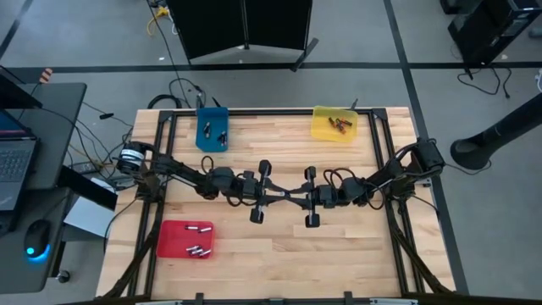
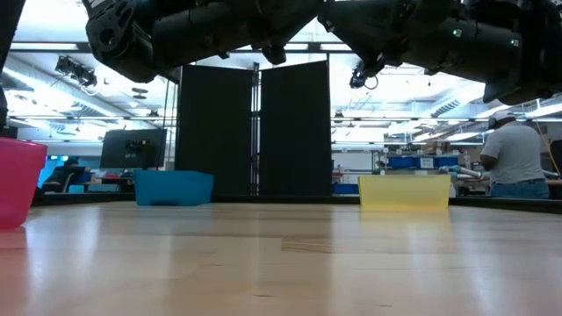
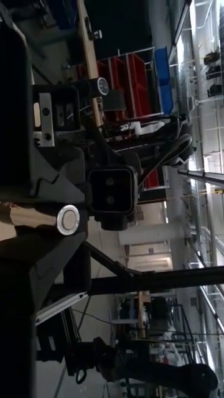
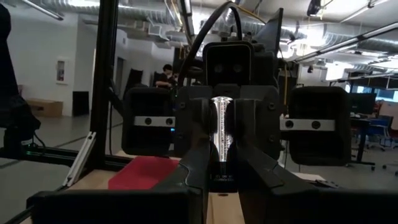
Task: Sort batteries
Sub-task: Put the silver battery into the red bin
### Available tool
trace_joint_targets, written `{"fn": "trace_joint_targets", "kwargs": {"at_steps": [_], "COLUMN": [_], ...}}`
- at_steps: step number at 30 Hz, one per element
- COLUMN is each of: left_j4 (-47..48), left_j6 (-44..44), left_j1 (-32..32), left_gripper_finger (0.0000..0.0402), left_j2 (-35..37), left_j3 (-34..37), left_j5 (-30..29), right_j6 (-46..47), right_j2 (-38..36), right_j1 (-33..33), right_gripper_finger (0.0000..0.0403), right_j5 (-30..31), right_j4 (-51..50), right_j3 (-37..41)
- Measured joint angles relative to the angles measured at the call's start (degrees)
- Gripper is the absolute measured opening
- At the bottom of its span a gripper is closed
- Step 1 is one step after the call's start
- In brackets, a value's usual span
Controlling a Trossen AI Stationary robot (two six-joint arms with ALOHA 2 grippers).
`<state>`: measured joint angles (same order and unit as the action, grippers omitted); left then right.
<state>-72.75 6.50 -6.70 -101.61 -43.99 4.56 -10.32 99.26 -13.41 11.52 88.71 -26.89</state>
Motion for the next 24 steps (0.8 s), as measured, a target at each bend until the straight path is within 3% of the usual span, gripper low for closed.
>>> {"fn": "trace_joint_targets", "kwargs": {"at_steps": [3, 9, 19, 24], "left_j4": [0.4, 4.0, 22.8, 41.8], "left_j6": [0.0, 1.3, 6.1, 7.0], "left_j1": [0.0, 0.0, -0.3, -1.6], "left_gripper_finger": [0.0057, 0.0057, 0.0057, 0.0057], "left_j2": [0.0, 1.7, 14.8, 23.7], "left_j3": [0.0, 0.0, 0.0, -0.7], "left_j5": [-0.1, -1.4, -3.0, -3.8], "right_j6": [0.4, 1.5, 1.6, 1.3], "right_j2": [0.0, -0.1, -0.1, -0.1], "right_j1": [0.0, 0.0, 0.3, 0.4], "right_gripper_finger": [0.0072, 0.0136, 0.02, 0.0202], "right_j5": [0.0, 4.4, 12.4, 13.2], "right_j4": [-0.3, -2.1, -6.7, -9.7], "right_j3": [0.0, 0.0, 0.0, 0.0]}}
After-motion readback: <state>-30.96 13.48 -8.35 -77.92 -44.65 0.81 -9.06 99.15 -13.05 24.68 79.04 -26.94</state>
